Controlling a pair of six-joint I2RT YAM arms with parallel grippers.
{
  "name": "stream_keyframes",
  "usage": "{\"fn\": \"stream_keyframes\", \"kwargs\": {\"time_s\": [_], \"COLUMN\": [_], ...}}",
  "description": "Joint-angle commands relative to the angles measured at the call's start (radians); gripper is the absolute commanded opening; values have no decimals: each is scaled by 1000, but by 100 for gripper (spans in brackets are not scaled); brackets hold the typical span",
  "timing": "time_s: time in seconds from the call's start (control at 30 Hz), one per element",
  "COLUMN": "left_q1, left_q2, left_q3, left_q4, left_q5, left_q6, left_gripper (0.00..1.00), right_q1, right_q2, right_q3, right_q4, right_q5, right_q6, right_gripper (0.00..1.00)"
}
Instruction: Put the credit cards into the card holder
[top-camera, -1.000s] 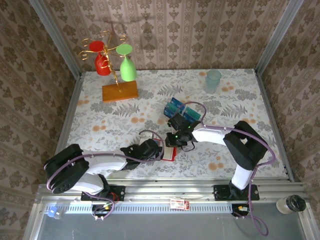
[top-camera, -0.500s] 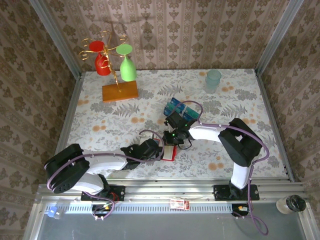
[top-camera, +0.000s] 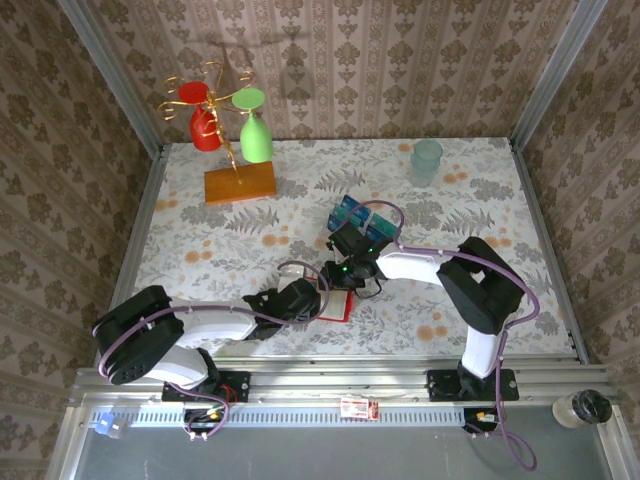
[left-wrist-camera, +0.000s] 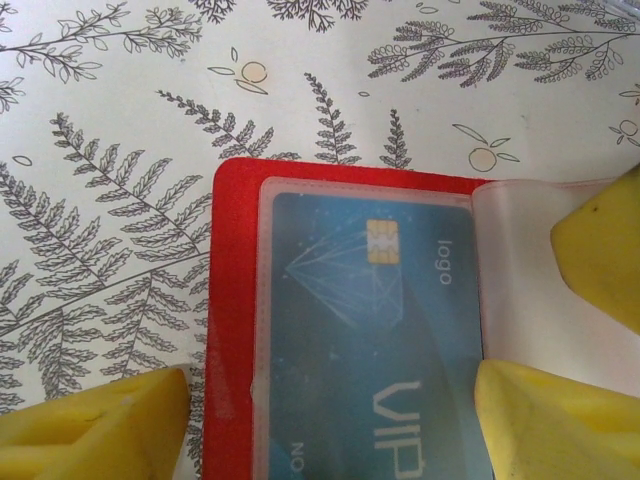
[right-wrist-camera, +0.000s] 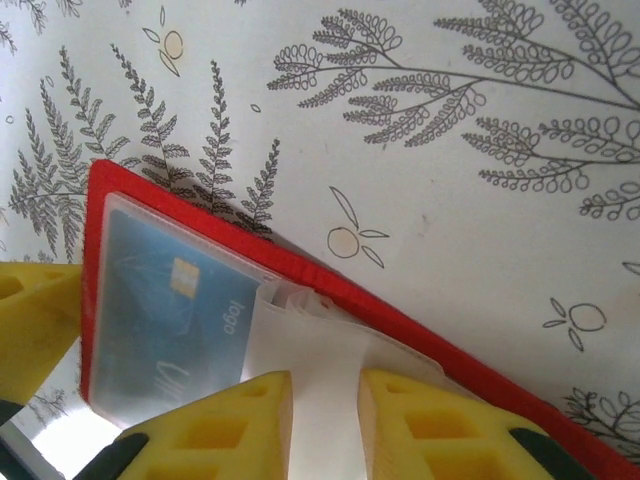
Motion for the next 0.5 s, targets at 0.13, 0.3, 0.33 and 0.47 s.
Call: {"fn": "stream_keyframes", "kwargs": {"time_s": [0.13,0.3,0.33,0.47], "left_q1": [-11,-13,-13,-14], "left_q2": [38,35,29,-27], "left_q3": [-37,-43,-40,-18], "left_q4": [33,36,32,-18], "left_q5": [76,75,75,65], "left_q6": [-29,-33,-32,-16], "left_gripper": [76,75,76,85], "right_q1": [4,4,5,5], "right_q2": [-122,-139,-135,-129], "right_q3": [-93,-134,-130,-110], "right_q4": [28,55,49,9], "right_q5": [75,88,86,93], "right_q6": [75,97,94,55], "right_gripper": [43,40,34,16]}}
